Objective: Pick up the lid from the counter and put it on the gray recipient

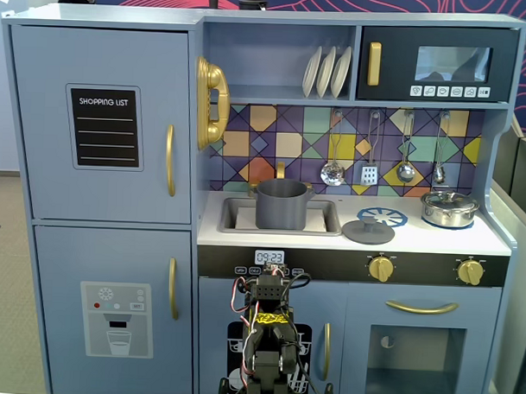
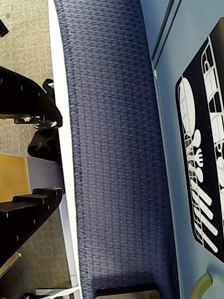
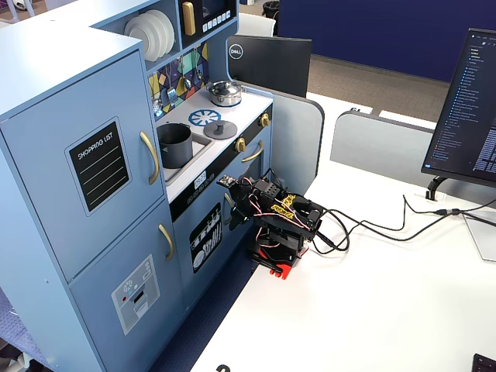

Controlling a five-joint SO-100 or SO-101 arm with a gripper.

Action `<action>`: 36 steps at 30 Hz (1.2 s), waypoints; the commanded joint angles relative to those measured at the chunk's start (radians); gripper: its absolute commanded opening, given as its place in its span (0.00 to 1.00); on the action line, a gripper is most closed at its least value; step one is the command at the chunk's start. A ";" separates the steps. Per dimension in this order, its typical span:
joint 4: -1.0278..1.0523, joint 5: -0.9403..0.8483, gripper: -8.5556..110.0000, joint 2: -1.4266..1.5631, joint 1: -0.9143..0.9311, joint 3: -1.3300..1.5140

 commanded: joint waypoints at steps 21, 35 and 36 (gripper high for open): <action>0.041 0.081 0.07 -0.233 0.147 -0.437; -0.397 -0.152 0.07 -0.532 0.410 -1.049; -0.502 -0.104 0.07 -0.531 0.442 -1.028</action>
